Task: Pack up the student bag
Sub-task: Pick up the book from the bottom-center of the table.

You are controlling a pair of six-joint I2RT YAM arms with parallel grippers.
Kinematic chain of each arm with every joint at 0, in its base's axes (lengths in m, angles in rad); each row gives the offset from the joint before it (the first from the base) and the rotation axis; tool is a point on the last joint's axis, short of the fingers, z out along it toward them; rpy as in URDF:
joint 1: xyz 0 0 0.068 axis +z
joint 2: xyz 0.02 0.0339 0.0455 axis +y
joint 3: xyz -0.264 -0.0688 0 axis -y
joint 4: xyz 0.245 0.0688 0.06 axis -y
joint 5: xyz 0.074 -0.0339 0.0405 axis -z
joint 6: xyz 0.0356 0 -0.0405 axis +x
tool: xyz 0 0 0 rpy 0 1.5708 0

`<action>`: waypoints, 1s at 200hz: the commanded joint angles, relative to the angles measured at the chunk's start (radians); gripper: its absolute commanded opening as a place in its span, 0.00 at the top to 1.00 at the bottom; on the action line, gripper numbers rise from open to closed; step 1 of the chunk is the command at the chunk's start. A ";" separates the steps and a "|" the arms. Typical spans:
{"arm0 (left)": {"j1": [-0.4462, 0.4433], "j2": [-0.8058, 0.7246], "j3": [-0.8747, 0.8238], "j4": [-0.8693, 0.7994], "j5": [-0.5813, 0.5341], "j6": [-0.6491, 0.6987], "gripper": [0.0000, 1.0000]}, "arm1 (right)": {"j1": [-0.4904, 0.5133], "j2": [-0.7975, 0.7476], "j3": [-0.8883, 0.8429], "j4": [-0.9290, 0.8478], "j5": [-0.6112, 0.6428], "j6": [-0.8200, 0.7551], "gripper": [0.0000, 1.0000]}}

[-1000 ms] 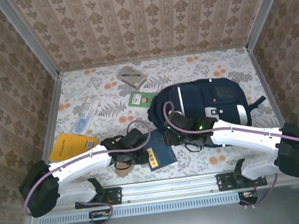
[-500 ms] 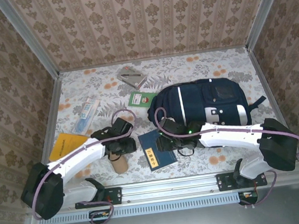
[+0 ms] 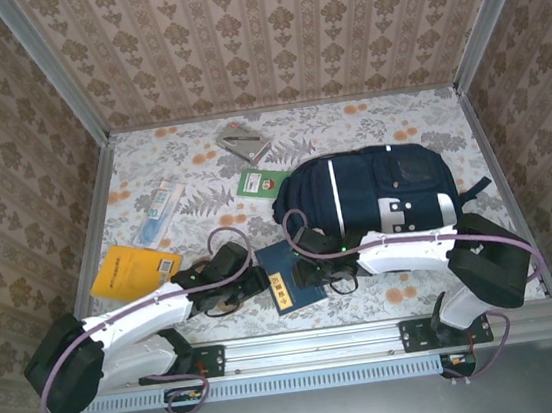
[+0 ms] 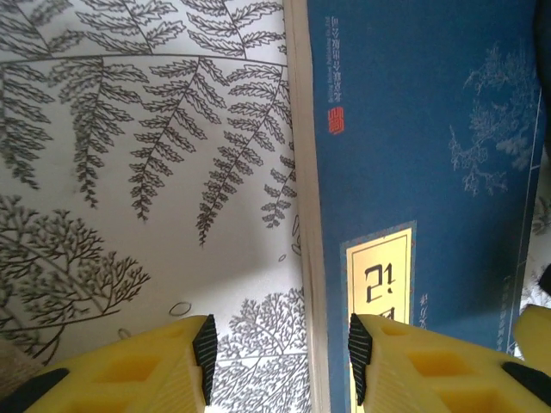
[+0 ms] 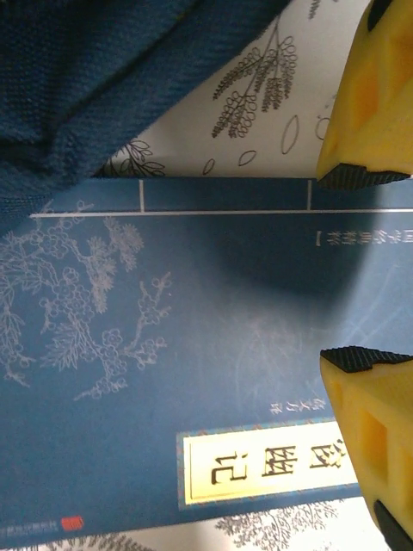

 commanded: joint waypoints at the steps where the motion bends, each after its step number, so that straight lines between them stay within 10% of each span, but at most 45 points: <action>1: -0.015 -0.009 -0.035 0.118 0.002 -0.088 0.52 | -0.022 0.018 0.001 0.029 -0.018 -0.023 0.46; 200: -0.044 0.113 -0.007 -0.028 -0.053 -0.051 0.86 | -0.072 0.131 0.021 0.135 -0.145 -0.038 0.47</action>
